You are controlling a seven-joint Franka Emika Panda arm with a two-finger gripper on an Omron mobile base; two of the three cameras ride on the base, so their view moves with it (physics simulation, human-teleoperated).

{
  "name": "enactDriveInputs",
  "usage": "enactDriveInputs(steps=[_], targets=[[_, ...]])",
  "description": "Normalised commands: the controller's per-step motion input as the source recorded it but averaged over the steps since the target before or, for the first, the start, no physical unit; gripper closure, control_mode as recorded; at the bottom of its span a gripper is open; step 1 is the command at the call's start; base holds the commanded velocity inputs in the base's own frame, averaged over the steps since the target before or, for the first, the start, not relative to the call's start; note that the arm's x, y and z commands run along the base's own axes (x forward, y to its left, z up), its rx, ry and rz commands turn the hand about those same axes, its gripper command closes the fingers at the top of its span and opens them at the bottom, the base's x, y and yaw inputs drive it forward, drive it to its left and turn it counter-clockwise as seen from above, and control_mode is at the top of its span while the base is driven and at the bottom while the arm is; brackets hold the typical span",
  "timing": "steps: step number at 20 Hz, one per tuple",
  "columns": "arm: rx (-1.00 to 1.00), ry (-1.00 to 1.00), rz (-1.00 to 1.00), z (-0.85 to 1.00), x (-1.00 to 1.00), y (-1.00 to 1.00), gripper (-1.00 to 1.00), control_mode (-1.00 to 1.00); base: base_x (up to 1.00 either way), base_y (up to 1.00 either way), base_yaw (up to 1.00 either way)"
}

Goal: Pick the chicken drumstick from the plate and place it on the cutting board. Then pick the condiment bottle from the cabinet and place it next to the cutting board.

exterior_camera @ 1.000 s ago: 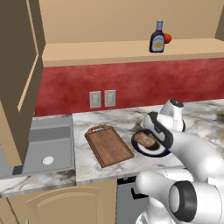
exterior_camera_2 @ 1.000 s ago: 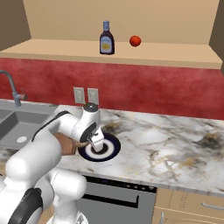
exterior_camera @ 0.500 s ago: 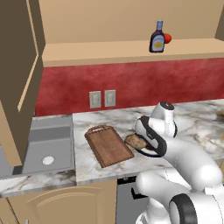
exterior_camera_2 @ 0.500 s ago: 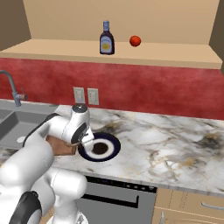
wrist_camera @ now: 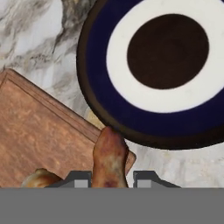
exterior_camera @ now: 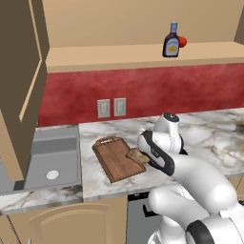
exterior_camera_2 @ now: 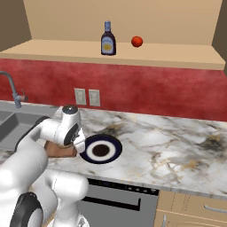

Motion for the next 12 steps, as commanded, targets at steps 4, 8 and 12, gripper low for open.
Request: enactDriveInputs(steps=[4, 8, 12], targets=[[0.00, 0.00, 0.00, 0.00, 0.00, 0.39, 1.00, -1.00, 0.00, 0.00, 0.00], [0.00, 0.00, 0.00, 0.00, 0.00, 0.40, 1.00, -1.00, 0.00, 0.00, 0.00], [0.00, 0.00, 0.00, 0.00, 0.00, 0.41, 1.00, -1.00, 0.00, 0.00, 0.00]])
